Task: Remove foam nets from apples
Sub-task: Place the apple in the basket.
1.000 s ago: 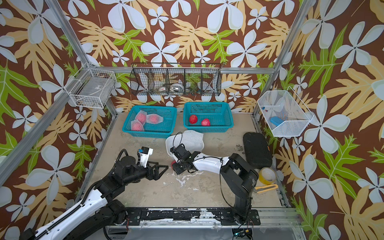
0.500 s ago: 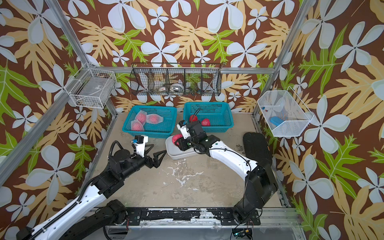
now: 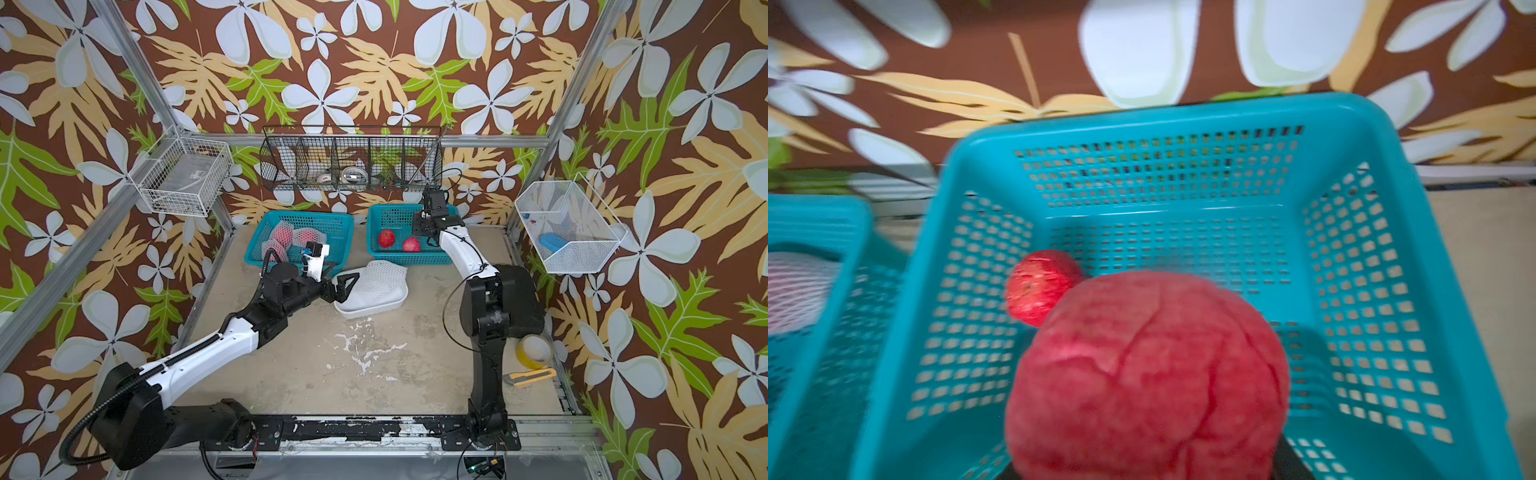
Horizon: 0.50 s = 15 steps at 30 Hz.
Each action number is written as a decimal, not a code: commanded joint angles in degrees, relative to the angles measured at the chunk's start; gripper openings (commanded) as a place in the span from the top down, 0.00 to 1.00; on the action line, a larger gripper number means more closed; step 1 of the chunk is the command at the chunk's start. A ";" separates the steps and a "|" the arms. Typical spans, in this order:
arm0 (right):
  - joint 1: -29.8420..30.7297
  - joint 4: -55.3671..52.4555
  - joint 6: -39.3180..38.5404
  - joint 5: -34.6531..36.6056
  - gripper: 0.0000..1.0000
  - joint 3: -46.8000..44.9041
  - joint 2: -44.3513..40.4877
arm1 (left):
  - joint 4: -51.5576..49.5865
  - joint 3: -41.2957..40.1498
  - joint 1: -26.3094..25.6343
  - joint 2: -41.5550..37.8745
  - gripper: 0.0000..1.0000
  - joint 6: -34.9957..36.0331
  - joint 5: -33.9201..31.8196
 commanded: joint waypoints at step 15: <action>-5.14 -7.09 -3.04 1.09 0.58 11.08 14.63 | -3.67 11.38 14.32 13.43 0.00 0.22 -6.09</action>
